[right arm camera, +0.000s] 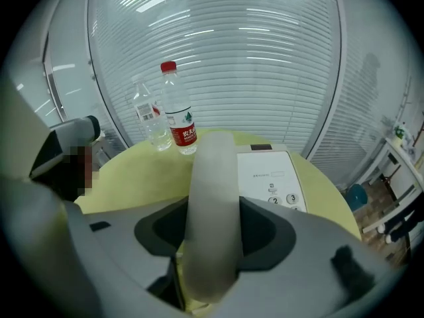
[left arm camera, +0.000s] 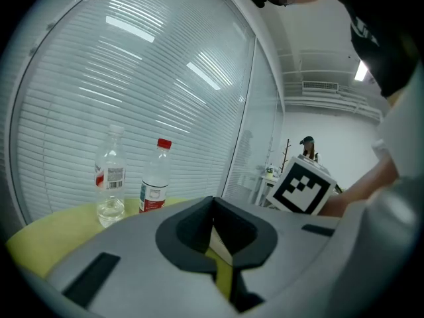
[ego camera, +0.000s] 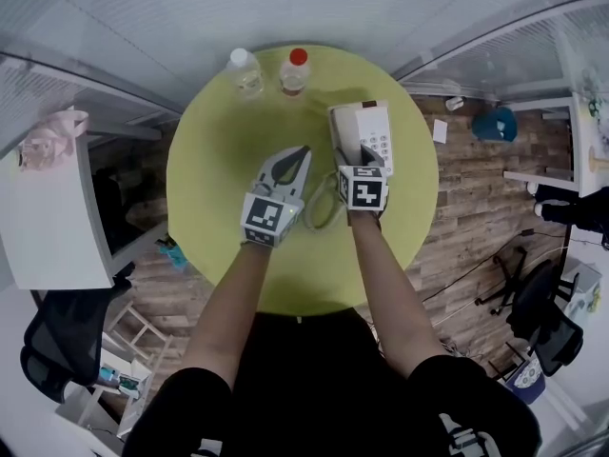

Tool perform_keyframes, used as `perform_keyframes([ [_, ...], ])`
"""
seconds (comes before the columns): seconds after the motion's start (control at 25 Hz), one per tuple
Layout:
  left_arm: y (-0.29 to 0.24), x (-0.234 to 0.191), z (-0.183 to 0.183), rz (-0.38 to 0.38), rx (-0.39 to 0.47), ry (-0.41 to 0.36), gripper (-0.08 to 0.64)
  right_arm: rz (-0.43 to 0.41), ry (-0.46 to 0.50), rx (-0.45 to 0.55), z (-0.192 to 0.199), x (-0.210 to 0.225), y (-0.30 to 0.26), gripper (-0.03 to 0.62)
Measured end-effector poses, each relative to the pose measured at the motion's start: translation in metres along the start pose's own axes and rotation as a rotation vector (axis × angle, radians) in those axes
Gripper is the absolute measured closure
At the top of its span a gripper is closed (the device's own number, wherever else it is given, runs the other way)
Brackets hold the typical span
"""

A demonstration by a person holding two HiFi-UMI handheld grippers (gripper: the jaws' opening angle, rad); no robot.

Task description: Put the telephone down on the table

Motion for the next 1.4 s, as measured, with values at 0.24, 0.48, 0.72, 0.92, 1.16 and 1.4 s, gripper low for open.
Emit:
perform_keyframes([
  [0.24, 0.018, 0.004, -0.012, 0.001, 0.001, -0.018, 0.546, -0.016, 0.005, 0.016, -0.009, -0.008, 0.018, 0.377],
  [0.48, 0.039, 0.007, -0.03, 0.017, 0.028, -0.036, 0.546, -0.004, -0.007, 0.038, -0.016, -0.023, 0.039, 0.377],
  [0.72, 0.061, 0.013, -0.053, 0.026, 0.051, -0.046, 0.546, -0.006, 0.007, 0.05, -0.024, -0.043, 0.066, 0.377],
  [0.92, 0.08, 0.014, -0.065, 0.034, 0.07, -0.064, 0.546, -0.006, 0.008, 0.063, -0.028, -0.061, 0.086, 0.377],
  [1.16, 0.106, 0.013, -0.076, 0.037, 0.087, -0.073, 0.547, -0.02, 0.013, 0.075, -0.031, -0.088, 0.105, 0.377],
  [1.4, 0.131, 0.002, -0.084, 0.028, 0.106, -0.077, 0.547, -0.044, 0.034, 0.082, -0.033, -0.119, 0.114, 0.377],
])
Point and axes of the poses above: the fingertips, and each gripper's own axes: y backward along the fingers, x to its right, z out of its underside, the point moved 9 cm from there along y, backward along the fingers, and after that the axes turned 10 degrees about x, right-handed, at the moved point
